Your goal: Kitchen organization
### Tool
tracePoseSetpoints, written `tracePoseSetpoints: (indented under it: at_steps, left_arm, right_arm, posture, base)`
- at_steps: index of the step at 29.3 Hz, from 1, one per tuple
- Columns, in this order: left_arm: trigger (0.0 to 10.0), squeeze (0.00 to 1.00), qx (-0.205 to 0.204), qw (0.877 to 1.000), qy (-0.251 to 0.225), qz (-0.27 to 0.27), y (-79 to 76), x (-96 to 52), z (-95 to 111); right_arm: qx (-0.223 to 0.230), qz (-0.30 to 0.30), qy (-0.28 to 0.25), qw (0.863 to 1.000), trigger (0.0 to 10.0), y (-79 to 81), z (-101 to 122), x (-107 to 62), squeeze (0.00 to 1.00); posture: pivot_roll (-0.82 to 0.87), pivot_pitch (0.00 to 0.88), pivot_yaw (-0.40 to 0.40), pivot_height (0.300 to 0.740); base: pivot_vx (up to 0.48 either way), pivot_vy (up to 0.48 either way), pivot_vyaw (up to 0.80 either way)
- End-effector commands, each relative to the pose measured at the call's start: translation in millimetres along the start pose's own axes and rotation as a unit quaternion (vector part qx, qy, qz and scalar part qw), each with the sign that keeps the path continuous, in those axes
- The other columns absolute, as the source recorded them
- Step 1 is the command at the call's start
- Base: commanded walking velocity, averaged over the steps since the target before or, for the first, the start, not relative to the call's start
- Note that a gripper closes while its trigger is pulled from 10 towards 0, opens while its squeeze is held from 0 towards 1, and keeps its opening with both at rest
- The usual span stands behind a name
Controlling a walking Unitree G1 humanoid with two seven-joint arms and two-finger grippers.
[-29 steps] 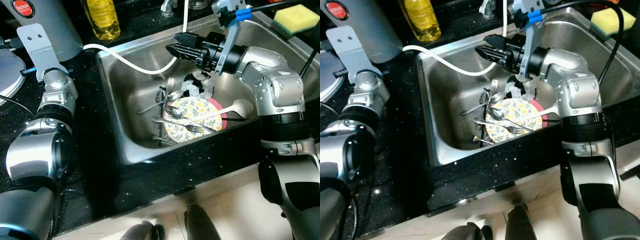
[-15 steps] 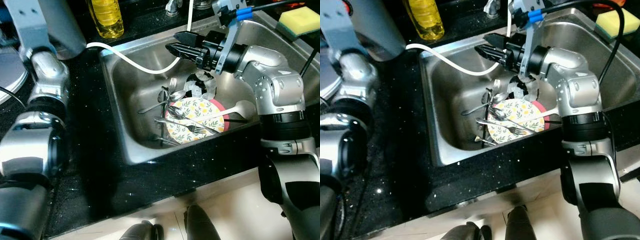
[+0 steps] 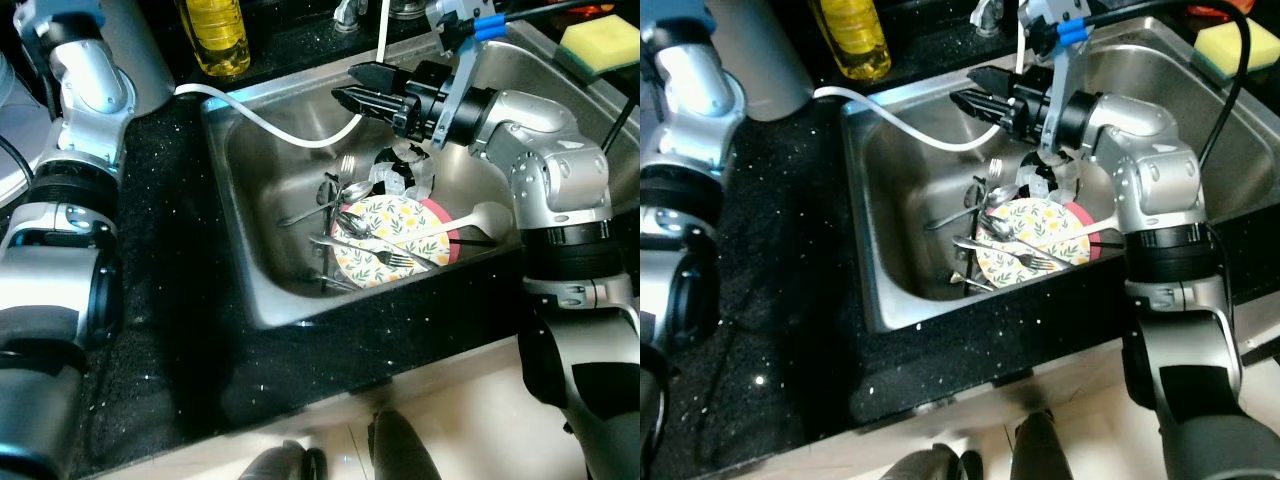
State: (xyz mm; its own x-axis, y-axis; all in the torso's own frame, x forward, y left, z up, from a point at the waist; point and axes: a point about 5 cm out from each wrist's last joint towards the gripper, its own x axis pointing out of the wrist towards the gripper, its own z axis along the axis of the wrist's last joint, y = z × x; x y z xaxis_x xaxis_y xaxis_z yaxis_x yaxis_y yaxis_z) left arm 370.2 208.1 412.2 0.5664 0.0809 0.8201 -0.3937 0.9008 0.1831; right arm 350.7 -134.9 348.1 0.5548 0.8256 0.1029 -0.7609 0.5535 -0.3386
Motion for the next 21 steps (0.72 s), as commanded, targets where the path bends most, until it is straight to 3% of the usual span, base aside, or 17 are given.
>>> tracePoseSetpoints:
  at_steps: [1, 2, 3, 4, 5, 7, 9, 11, 15, 18, 20, 21]
  left_arm:
    - [10.0, 0.00, -0.068, 0.990, 0.041, -0.118, 7.9, 0.7, 2]
    - [10.0, 0.00, -0.104, 0.971, 0.058, -0.207, 6.7, -7.5, 5]
    - [10.0, 0.00, -0.104, 0.971, 0.058, -0.207, 6.7, -7.5, 5]
    - [10.0, 0.00, -0.122, 0.955, 0.067, -0.262, 5.1, -14.7, 8]
    - [10.0, 0.00, -0.122, 0.955, 0.067, -0.262, 5.1, -14.7, 8]
    - [10.0, 0.00, -0.154, 0.917, 0.107, -0.351, 6.3, -34.0, 11]
    - [10.0, 0.00, -0.132, 0.881, 0.141, -0.431, 4.5, -56.2, 6]
    - [10.0, 0.00, -0.116, 0.856, 0.167, -0.474, 2.2, -67.5, -2]
    - [10.0, 0.00, -0.151, 0.798, 0.175, -0.557, -13.9, -83.5, 4]
    - [10.0, 0.00, -0.151, 0.789, 0.197, -0.562, -21.9, -84.3, -2]
    - [10.0, 0.00, -0.195, 0.775, 0.218, -0.561, -38.4, -81.3, -7]
    - [10.0, 0.00, -0.195, 0.775, 0.218, -0.561, -38.4, -81.3, -7]
  right_arm:
    - [-0.023, 0.004, 0.005, 1.000, 10.0, -2.4, 4, -2.0, 0.00]
    - [-0.030, -0.003, 0.011, 0.999, 10.0, -6.3, 4, -8.0, 0.00]
    - [-0.030, -0.003, 0.011, 0.999, 10.0, -6.3, 4, -8.0, 0.00]
    - [-0.033, -0.008, 0.014, 0.999, 10.0, -8.7, 4, -12.0, 0.00]
    - [-0.033, -0.008, 0.014, 0.999, 10.0, -8.7, 4, -12.0, 0.00]
    - [-0.035, -0.005, 0.006, 0.999, 10.0, -11.1, 6, -26.0, 0.00]
    - [-0.035, -0.014, -0.001, 0.999, 10.0, -17.1, 9, -40.5, 0.00]
    - [-0.037, -0.040, -0.002, 0.998, 10.0, -25.5, 11, -52.2, 0.00]
    - [-0.036, -0.075, -0.025, 0.996, 10.0, -32.1, 20, -70.8, 0.00]
    - [-0.038, -0.095, -0.028, 0.994, 10.0, -33.4, 22, -75.9, 0.00]
    - [-0.038, -0.137, -0.024, 0.990, 10.0, -37.3, 20, -79.5, 0.00]
    - [-0.038, -0.137, -0.024, 0.990, 10.0, -37.3, 20, -79.5, 0.00]
  posture:
    - [-0.18, 0.163, 0.113, 0.740]
    - [-0.17, 0.163, 0.110, 0.740]
    - [-0.17, 0.163, 0.110, 0.740]
    - [-0.16, 0.162, 0.108, 0.740]
    - [-0.16, 0.162, 0.108, 0.740]
    - [-0.14, 0.159, 0.106, 0.740]
    - [-0.14, 0.156, 0.103, 0.740]
    - [-0.14, 0.156, 0.103, 0.740]
    - [-0.14, 0.146, 0.112, 0.740]
    - [-0.15, 0.143, 0.119, 0.740]
    - [-0.16, 0.140, 0.131, 0.740]
    - [-0.16, 0.140, 0.131, 0.740]
  base:
    - [0.000, 0.000, 0.00]
    - [0.000, 0.000, 0.00]
    - [0.000, 0.000, 0.00]
    - [0.000, 0.000, 0.00]
    - [0.000, 0.000, 0.00]
    - [0.000, 0.000, 0.00]
    - [0.000, 0.000, 0.00]
    - [0.000, 0.000, 0.00]
    - [0.000, 0.000, 0.00]
    - [0.000, 0.000, 0.00]
    - [0.000, 0.000, 0.00]
    - [0.000, 0.000, 0.00]
